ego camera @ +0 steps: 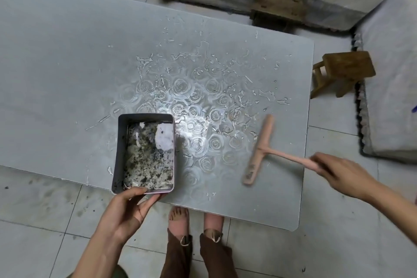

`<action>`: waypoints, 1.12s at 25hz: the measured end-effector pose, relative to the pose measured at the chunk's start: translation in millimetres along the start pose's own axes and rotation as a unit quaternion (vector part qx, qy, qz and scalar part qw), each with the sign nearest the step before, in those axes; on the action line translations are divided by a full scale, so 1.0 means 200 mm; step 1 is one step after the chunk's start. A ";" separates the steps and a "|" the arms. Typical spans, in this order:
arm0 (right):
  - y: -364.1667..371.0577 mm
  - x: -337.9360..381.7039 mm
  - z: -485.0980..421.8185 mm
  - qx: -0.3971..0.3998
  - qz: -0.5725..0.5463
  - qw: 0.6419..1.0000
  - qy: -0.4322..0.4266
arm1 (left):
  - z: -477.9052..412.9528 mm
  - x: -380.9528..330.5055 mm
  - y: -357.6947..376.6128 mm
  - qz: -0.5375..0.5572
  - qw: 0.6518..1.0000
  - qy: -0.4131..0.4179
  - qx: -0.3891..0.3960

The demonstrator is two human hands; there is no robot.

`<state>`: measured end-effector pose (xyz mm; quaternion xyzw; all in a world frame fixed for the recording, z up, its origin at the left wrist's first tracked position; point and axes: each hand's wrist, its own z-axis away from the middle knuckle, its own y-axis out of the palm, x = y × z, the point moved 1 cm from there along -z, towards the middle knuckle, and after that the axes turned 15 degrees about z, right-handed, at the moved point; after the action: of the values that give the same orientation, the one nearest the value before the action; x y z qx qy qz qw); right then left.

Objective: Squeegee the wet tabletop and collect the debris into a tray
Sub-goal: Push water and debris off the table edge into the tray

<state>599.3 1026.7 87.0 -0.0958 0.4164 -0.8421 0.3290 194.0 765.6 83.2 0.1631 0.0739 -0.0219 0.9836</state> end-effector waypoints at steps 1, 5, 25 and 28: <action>0.01 -0.06 0.02 0.016 0.019 0.999 0.021 | 0.00 -0.01 -0.01 0.001 1.000 0.005 -0.003; 0.05 0.17 -0.18 0.005 0.005 0.999 -0.037 | -0.02 -0.03 -0.01 0.013 1.000 0.019 -0.009; 0.23 0.09 -0.02 -0.010 -0.029 1.000 0.004 | -0.11 0.10 0.18 0.040 0.999 0.011 -0.018; 0.07 0.16 -0.20 -0.047 0.021 0.998 -0.028 | -0.13 0.12 0.20 0.042 0.999 0.014 -0.019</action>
<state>564.0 1025.3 46.5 -0.1262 0.4476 -0.8118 0.3531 217.2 811.7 68.8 0.1476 0.0810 0.0226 0.9855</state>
